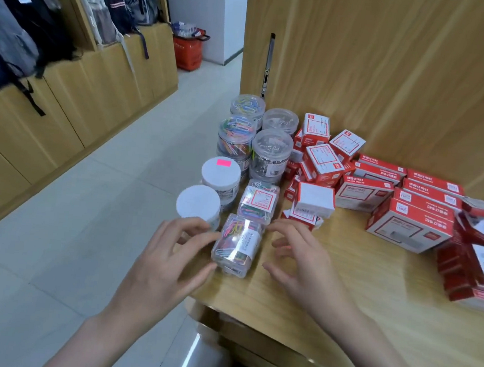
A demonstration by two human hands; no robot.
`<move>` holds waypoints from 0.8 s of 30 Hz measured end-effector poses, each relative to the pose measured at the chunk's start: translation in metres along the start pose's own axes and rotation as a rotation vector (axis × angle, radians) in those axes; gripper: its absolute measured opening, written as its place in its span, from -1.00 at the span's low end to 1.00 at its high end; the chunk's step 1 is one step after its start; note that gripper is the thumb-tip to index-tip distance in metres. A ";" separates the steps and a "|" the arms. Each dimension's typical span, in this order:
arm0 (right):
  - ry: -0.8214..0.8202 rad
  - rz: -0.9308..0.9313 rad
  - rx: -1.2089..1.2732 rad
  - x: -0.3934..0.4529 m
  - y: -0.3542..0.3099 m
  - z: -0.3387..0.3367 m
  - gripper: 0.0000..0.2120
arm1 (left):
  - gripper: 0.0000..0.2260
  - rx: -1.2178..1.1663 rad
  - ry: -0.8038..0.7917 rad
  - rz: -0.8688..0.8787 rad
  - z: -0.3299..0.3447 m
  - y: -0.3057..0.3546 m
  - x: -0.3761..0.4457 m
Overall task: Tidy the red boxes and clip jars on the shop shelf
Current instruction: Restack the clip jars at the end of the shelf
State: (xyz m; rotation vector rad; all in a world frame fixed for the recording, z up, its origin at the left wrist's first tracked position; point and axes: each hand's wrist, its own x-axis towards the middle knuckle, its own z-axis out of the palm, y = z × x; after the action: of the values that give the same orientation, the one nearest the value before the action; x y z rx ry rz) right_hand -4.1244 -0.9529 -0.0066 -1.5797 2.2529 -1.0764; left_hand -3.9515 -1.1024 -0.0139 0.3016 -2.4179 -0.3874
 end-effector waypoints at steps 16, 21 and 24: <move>0.204 0.185 0.146 0.016 0.001 0.031 -0.59 | -0.59 0.061 -0.104 -0.087 0.026 0.011 -0.014; 0.183 0.173 0.135 0.015 -0.001 0.033 -0.40 | -0.63 0.033 -0.024 -0.085 0.028 0.015 -0.012; 0.174 0.146 0.103 0.012 -0.001 0.031 -0.37 | -0.65 0.074 -0.005 -0.054 0.028 0.015 -0.011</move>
State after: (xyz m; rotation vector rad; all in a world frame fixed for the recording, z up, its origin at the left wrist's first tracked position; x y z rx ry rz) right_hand -4.1121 -0.9782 -0.0255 -1.3054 2.3366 -1.3111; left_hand -3.9625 -1.0792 -0.0355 0.3993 -2.4370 -0.3238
